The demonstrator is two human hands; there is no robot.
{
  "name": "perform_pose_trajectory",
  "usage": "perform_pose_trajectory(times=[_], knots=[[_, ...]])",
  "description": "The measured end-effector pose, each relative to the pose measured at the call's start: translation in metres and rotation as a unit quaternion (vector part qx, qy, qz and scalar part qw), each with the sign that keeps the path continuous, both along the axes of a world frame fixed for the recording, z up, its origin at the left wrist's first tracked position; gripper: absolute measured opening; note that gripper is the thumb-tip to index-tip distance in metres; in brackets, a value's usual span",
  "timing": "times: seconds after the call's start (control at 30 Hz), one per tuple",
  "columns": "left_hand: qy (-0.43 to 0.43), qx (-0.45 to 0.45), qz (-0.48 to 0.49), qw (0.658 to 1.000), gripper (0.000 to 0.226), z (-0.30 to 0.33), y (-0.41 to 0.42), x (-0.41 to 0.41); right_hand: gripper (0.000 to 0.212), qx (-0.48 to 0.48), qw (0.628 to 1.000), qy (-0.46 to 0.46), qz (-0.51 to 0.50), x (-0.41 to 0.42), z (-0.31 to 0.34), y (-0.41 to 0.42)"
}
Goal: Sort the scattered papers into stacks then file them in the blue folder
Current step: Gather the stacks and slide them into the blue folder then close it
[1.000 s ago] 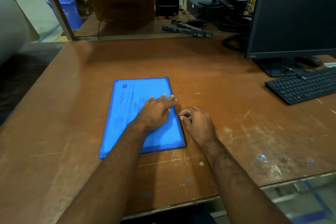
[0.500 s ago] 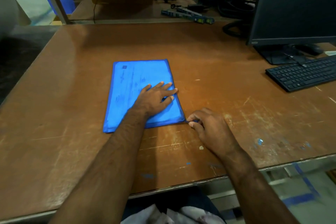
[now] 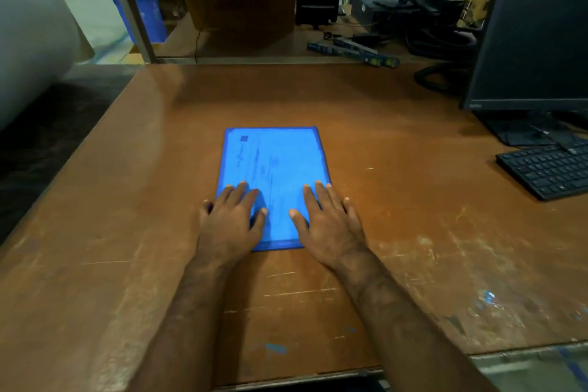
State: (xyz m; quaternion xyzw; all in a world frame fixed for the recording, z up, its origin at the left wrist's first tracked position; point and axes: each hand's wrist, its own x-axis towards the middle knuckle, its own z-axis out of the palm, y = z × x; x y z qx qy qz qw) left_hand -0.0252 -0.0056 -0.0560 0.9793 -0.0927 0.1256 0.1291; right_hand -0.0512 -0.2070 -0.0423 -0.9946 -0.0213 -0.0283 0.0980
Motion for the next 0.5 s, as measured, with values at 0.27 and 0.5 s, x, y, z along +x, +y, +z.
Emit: perform_pose_trajectory(times=[0.27, 0.5], knots=[[0.098, -0.008, -0.042, 0.994, 0.076, 0.009, -0.036, 0.068, 0.068, -0.004, 0.999, 0.011, -0.042, 0.058, 0.001, -0.030], [0.100, -0.019, -0.038, 0.994, 0.062, 0.012, -0.040, 0.088, 0.068, -0.006, 0.999, 0.024, -0.041, 0.077, 0.003, -0.034]])
